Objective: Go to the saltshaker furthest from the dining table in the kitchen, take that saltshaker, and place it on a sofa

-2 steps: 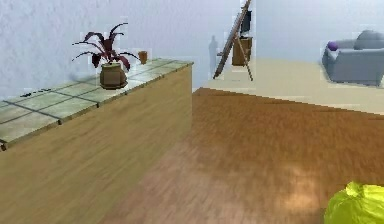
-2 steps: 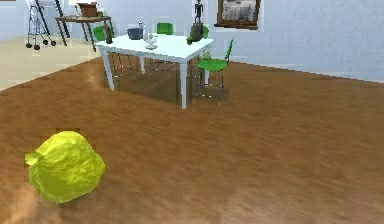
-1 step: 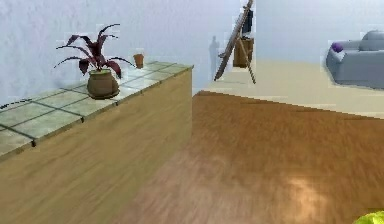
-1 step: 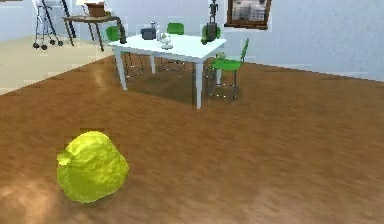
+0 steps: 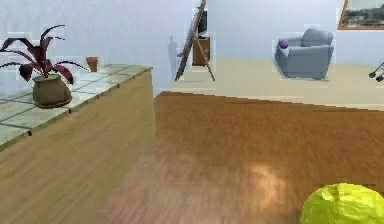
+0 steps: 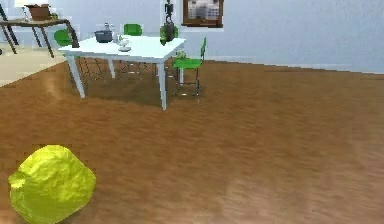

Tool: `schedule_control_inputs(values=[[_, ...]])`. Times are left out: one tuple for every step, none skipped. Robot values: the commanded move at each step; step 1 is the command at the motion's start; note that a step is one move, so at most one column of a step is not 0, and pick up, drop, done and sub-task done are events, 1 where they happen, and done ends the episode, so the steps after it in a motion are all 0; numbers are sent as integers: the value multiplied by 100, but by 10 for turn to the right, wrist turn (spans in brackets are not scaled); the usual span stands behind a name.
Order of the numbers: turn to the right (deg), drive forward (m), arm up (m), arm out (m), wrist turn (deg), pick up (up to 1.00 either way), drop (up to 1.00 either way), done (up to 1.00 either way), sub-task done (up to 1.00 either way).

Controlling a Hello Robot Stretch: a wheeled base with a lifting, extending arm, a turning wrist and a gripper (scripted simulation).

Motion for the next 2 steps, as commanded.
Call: schedule_control_inputs(values=[[0,100,0,0,0,0,0,0,0],[30,0,0,0,0,0,0,0,0]])
